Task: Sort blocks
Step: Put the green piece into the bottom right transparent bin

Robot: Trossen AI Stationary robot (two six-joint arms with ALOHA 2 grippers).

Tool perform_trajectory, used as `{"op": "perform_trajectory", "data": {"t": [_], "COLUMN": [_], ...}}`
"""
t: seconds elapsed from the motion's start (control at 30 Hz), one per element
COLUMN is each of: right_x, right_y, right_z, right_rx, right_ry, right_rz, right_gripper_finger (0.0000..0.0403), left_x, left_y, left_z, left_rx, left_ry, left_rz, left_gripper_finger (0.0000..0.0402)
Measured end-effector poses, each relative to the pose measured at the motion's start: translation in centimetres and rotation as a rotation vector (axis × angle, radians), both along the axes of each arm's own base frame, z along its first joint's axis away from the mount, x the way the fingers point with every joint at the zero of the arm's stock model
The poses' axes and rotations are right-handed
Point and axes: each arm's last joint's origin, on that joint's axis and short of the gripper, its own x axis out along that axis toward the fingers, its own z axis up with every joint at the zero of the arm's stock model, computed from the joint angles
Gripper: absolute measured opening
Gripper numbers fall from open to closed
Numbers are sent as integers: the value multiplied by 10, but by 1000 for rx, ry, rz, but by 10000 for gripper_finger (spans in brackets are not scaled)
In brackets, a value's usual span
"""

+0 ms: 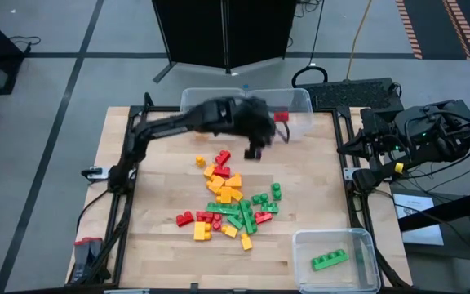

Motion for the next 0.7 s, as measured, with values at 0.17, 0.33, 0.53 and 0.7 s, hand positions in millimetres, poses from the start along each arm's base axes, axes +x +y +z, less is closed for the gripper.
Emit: {"op": "perform_trajectory", "data": {"t": [0.17, 0.33, 0.53, 0.7], "right_x": [0, 1, 1, 0], "right_y": [0, 0, 0, 0], "right_z": [0, 0, 0, 0], "right_rx": [0, 16, 33, 33], "right_ry": [-1, -3, 2, 5], "right_rz": [1, -6, -16, -17], "right_gripper_finger": [2, 2, 2, 2], "left_x": [30, 55, 78, 89], "left_y": [-29, -49, -60, -60], "left_z": [-41, -93, -134, -153], "left_rx": [138, 198, 162, -27], "left_ry": [95, 195, 184, 143], "left_rz": [-266, -461, -476, -228], "left_gripper_finger": [196, 196, 196, 196]}}
